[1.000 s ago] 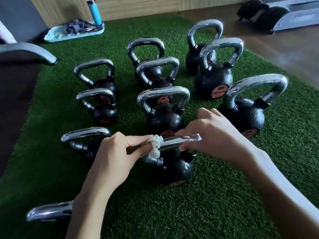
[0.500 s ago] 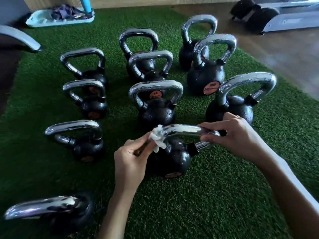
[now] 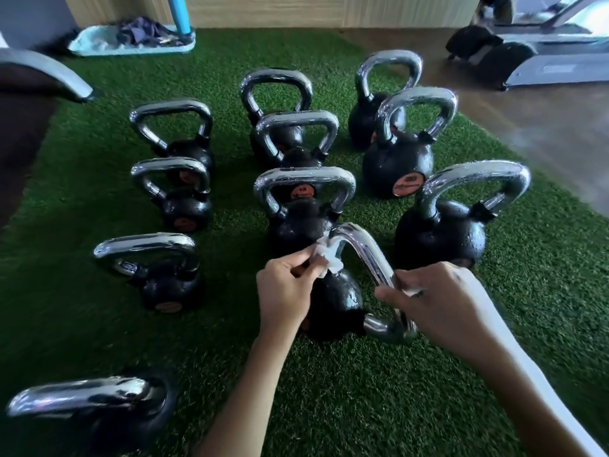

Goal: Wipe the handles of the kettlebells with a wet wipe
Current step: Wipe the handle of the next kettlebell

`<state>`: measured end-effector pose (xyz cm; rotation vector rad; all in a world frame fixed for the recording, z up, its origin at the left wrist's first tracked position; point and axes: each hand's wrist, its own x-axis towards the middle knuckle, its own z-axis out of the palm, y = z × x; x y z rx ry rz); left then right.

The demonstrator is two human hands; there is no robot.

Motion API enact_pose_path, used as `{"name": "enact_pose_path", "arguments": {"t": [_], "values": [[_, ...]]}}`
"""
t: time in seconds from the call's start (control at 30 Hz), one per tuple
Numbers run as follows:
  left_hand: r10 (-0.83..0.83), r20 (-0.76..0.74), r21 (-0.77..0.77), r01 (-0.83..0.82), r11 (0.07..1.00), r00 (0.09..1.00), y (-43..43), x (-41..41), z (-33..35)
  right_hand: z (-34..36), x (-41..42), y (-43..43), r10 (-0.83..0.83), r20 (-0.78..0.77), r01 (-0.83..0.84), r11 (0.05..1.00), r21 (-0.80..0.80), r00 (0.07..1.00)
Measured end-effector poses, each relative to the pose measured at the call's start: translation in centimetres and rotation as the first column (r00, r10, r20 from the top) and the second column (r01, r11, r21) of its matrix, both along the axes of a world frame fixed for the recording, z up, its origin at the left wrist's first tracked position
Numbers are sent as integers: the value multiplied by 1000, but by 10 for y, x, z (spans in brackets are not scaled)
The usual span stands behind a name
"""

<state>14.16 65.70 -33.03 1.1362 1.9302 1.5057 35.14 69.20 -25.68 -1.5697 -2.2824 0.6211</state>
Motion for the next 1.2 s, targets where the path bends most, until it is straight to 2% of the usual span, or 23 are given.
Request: {"name": "enact_pose_path", "arguments": {"t": [0.1,0.2,0.33,0.4,0.47,0.53,0.83,0.97,1.07,1.2], "values": [[5,-8,9,-4,1000,1000,7,9,4,5,-1,-5,86,27,-85,996,-32,996],[23,14,44,-23,999,1000,8,12,9,5,-4,-4,89,-59,-96,989,-117,994],[37,-70,168,-25,985,997,9,8,19,8,-11,0,62,-180,-106,964,-245,982],[20,-89,165,-5,986,996,14,1,25,12,-14,4,42,-236,-119,939,-322,971],[-5,-15,115,7,993,1000,20,-8,28,15,-20,6,34,-266,-129,928,-350,963],[-11,43,82,7,997,999,25,-15,30,17,-26,9,33,-268,-129,928,-350,963],[-17,-4,195,17,981,1000,3,16,36,27,-31,38,-22,-202,-87,854,-512,979],[-23,-4,180,23,983,1000,11,6,42,29,-37,43,-95,-238,-51,838,-543,967],[-78,52,190,67,979,996,-12,26,27,31,-43,45,-130,-262,-31,845,-533,956],[-128,-36,217,133,967,991,-47,57,3,30,-43,47,-166,-282,-9,848,-529,945]]}}
